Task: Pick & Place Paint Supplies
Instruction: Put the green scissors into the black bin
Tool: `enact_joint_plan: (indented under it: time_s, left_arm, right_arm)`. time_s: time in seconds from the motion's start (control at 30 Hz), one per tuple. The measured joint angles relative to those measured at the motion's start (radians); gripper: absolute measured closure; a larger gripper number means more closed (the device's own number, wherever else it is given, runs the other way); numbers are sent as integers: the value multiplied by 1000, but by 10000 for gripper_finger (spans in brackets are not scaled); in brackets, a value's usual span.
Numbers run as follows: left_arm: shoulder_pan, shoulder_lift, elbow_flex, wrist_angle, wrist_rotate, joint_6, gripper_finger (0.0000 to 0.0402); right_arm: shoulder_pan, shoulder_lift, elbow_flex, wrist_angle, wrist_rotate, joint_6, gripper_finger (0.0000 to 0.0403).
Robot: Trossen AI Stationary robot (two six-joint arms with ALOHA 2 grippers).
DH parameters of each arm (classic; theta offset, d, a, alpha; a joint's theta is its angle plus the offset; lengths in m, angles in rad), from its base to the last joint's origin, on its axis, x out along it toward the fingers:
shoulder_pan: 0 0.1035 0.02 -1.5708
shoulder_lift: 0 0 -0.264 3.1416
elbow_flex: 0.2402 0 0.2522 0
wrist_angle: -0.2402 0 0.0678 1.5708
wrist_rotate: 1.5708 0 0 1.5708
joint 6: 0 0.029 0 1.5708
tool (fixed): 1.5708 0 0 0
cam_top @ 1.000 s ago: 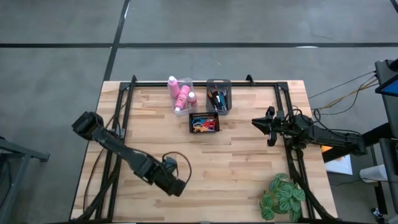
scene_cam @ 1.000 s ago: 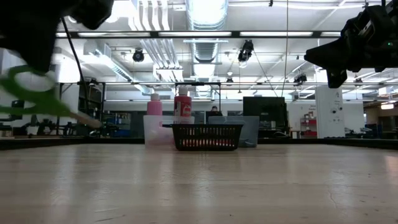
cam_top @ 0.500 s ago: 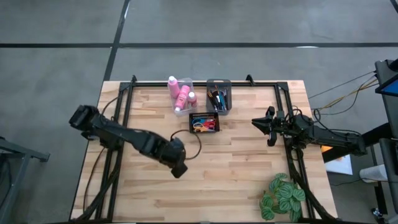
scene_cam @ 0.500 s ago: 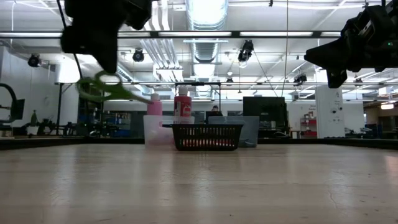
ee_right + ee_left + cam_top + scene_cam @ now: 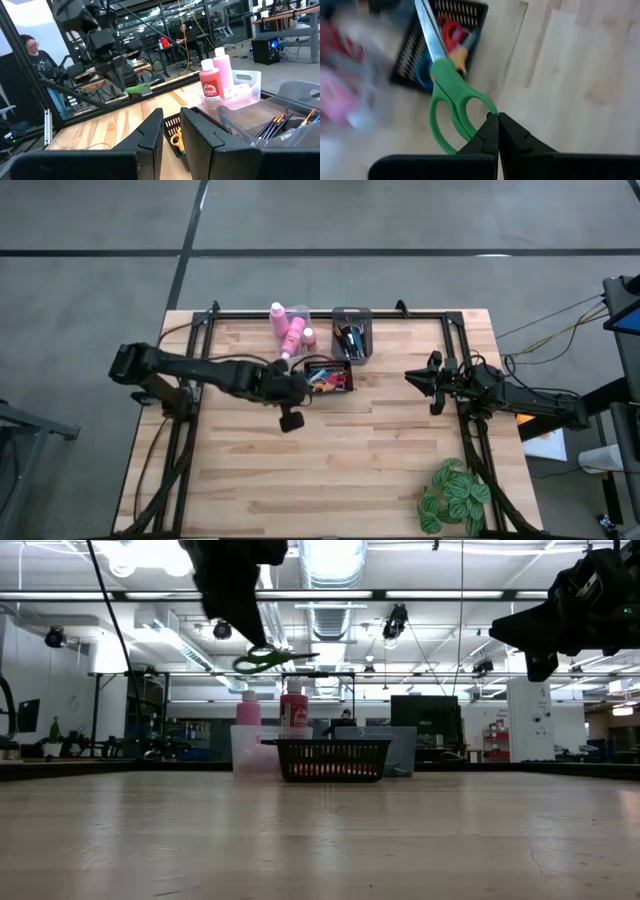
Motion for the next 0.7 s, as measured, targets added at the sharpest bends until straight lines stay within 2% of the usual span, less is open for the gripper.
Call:
enact_joint_plan:
  time_s: [0.13, 0.43, 0.6, 0.7]
  left_arm:
    - [52, 1, -1, 68, -7, 248, 400]
    - [166, 25, -3, 195, -1, 561, 400]
    - [183, 94, -3, 200, 23, 686, 400]
    - [187, 135, -3, 200, 23, 705, 400]
  right_arm:
    - [0, 0, 0, 0, 0, 0, 338]
    - [0, 0, 0, 0, 0, 0, 338]
    - [0, 0, 0, 0, 0, 0, 338]
    - [0, 0, 0, 0, 0, 0, 338]
